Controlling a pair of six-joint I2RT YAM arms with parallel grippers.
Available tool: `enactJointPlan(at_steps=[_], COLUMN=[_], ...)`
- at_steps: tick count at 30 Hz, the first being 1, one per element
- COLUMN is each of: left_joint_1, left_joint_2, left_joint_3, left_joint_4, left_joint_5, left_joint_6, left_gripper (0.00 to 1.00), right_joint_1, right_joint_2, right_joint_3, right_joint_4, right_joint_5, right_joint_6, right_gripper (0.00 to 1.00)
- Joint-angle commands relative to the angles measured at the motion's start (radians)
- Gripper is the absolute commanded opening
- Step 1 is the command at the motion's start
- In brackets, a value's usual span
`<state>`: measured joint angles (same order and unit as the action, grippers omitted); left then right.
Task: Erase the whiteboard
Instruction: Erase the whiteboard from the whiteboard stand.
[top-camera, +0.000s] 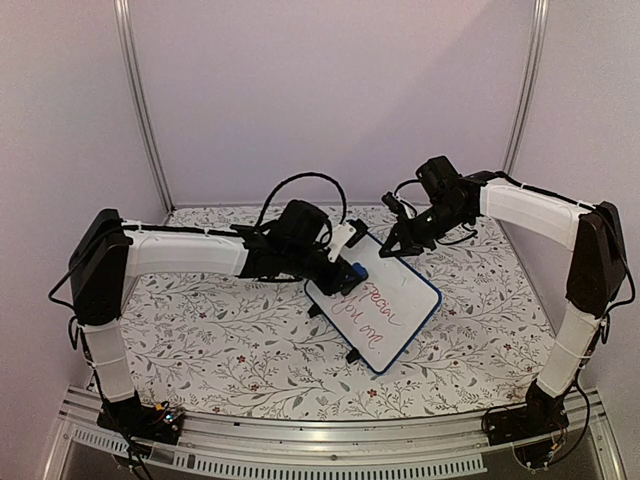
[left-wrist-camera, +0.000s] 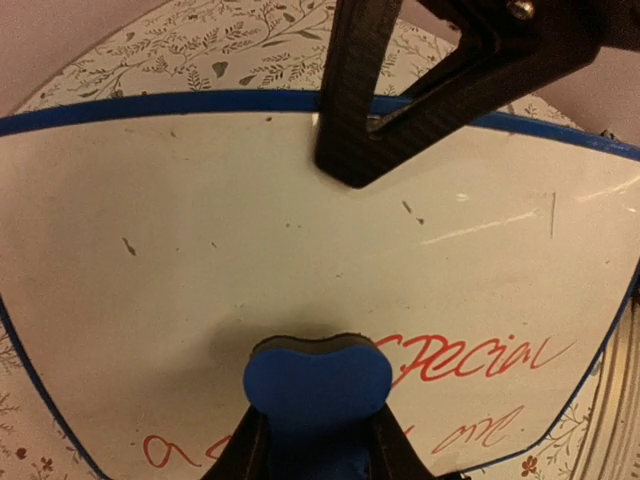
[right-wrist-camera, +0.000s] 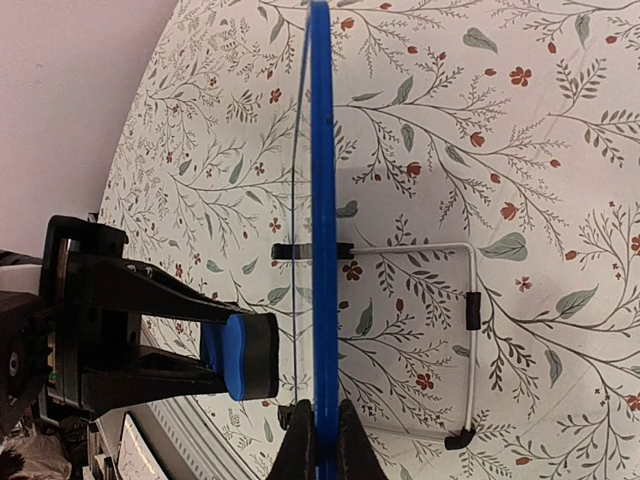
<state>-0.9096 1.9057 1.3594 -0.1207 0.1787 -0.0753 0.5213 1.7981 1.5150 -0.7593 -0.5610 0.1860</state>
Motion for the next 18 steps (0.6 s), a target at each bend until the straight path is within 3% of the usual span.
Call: enactJointPlan(at_steps=[1, 18], left_joint_1=[-0.011, -0.018], left_joint_2=[0.021, 0.078], left_joint_3=[0.045, 0.021], left_joint_4=[-0.017, -0.021], left_joint_5=[0.028, 0.061], left_joint_6=[0.023, 0.016], left_gripper=[0.0, 0.0], right_joint_1=[0.025, 0.025], right_joint_2=[0.023, 0.025], right_joint_3=[-0.024, -0.025], right_joint_4=[-0.08, -0.08], right_joint_5=[0.016, 0.016], right_joint_6=[-0.033, -0.031], right_gripper=[0.0, 0.0])
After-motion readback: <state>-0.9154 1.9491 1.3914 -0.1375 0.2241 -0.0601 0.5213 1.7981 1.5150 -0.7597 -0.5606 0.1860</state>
